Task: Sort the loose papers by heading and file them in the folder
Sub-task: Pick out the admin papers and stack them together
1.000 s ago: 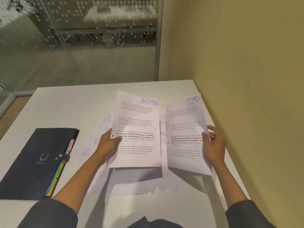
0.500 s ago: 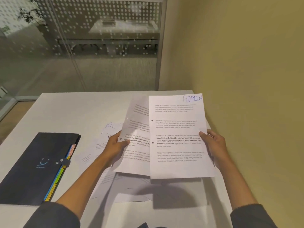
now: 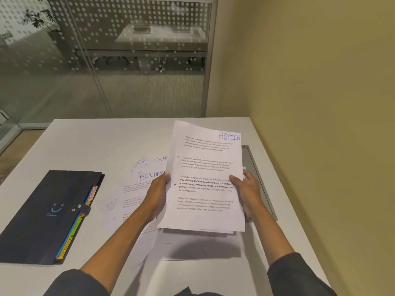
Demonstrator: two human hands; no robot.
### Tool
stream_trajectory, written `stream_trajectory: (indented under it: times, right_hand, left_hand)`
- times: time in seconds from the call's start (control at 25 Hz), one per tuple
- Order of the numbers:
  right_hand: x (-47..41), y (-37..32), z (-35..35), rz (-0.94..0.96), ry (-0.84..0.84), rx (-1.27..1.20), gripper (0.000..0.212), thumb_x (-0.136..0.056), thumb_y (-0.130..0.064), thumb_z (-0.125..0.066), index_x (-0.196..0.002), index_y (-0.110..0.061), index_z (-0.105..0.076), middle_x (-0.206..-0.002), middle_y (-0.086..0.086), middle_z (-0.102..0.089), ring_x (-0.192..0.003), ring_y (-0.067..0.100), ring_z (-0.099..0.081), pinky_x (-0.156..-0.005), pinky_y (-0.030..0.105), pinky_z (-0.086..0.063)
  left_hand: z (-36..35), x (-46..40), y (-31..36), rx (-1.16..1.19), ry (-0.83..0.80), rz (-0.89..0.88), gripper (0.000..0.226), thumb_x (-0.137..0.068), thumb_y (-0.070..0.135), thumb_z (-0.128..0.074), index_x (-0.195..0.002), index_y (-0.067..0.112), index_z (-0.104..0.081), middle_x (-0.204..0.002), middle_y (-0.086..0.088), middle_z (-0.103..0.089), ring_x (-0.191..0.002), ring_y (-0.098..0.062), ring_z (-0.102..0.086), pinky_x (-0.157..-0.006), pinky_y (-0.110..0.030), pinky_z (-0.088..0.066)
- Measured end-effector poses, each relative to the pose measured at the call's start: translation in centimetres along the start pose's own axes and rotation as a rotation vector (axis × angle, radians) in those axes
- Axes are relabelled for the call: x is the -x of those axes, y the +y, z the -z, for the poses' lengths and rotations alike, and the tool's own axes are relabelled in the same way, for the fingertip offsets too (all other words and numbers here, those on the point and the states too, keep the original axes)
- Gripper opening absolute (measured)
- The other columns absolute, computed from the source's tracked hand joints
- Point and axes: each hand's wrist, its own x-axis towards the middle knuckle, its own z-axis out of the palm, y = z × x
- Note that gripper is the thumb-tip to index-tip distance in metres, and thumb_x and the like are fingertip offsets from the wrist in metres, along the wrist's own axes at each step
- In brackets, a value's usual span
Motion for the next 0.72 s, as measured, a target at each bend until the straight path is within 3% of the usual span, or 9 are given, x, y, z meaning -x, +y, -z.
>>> stream_trajectory:
  times: [0.08, 0.2, 0.24, 0.44, 0.56, 0.64, 0.72]
  right_hand:
    - [0.0, 0.3, -0.7, -0.001, -0.007, 0.0, 0.03, -0.089, 0.002, -0.066, -0.118, -0.005, -0.063, -0.108, 0.014, -0.074, -0.097, 0.03, -0.072, -0.09, 0.045, -0.056]
    - [0.4, 1.0, -1.7, -0.006, -0.05, 0.006, 0.029, -0.088, 0.005, -0.065, -0.116, -0.002, -0.067, -0.109, 0.012, -0.074, -0.1, 0.029, -0.071, -0.094, 0.046, -0.054]
    - [0.6, 1.1, -2.0, -0.003, -0.071, 0.006, 0.029, -0.087, 0.006, -0.065, -0.116, -0.001, -0.067, -0.109, 0.012, -0.074, -0.101, 0.03, -0.071, -0.094, 0.046, -0.055]
    - [1.9, 1.4, -3.4, -0.016, -0.132, 0.047, 0.022, -0.089, 0.003, -0.064, -0.111, -0.001, -0.07, -0.103, 0.008, -0.075, -0.087, 0.018, -0.074, -0.068, 0.024, -0.058]
    - [2.5, 2.7, -4.3, 0.019, -0.114, 0.176, 0.019, -0.091, -0.006, -0.066, -0.11, -0.006, -0.07, -0.098, 0.002, -0.074, -0.074, 0.004, -0.072, -0.061, 0.015, -0.053]
    - [2.9, 3.8, -4.8, 0.054, -0.123, 0.27, 0.016, -0.091, -0.013, -0.068, -0.106, -0.01, -0.072, -0.096, -0.001, -0.076, -0.074, 0.006, -0.073, -0.061, 0.016, -0.054]
    - [3.2, 4.6, -5.2, 0.074, -0.132, 0.313, 0.014, -0.091, -0.018, -0.069, -0.104, -0.015, -0.073, -0.093, -0.002, -0.076, -0.078, 0.013, -0.074, -0.064, 0.021, -0.056]
  left_hand:
    - [-0.2, 0.5, -0.1, 0.008, -0.029, -0.077, 0.028, -0.105, 0.022, -0.037, -0.103, 0.018, -0.064, -0.085, 0.013, -0.075, -0.081, -0.001, -0.071, -0.063, -0.011, -0.052]
    - [0.6, 0.5, -1.0, -0.048, -0.032, -0.134, 0.019, -0.096, 0.013, -0.055, -0.113, 0.013, -0.063, -0.091, 0.011, -0.076, -0.091, -0.016, -0.072, -0.063, -0.016, -0.054]
    - [1.0, 0.4, -1.4, -0.059, -0.02, -0.141, 0.02, -0.094, 0.008, -0.058, -0.113, 0.012, -0.063, -0.09, 0.012, -0.075, -0.089, -0.015, -0.072, -0.062, -0.016, -0.054]
    - [2.9, 0.3, -2.6, -0.083, 0.04, -0.086, 0.025, -0.092, -0.004, -0.055, -0.11, 0.012, -0.064, -0.088, 0.01, -0.076, -0.08, -0.008, -0.072, -0.061, -0.015, -0.053]
    - [4.0, -0.2, -3.7, -0.121, 0.072, -0.03, 0.028, -0.087, -0.007, -0.059, -0.104, 0.015, -0.066, -0.098, 0.001, -0.075, -0.093, -0.021, -0.071, -0.073, -0.028, -0.056]
    - [4.4, -0.3, -4.2, -0.127, 0.105, -0.007, 0.025, -0.086, -0.002, -0.063, -0.105, 0.014, -0.067, -0.103, -0.003, -0.073, -0.096, -0.025, -0.069, -0.085, -0.039, -0.055]
    - [4.5, -0.4, -4.5, -0.104, 0.123, -0.019, 0.021, -0.087, 0.006, -0.066, -0.105, 0.018, -0.068, -0.101, 0.002, -0.074, -0.095, -0.023, -0.07, -0.087, -0.042, -0.054]
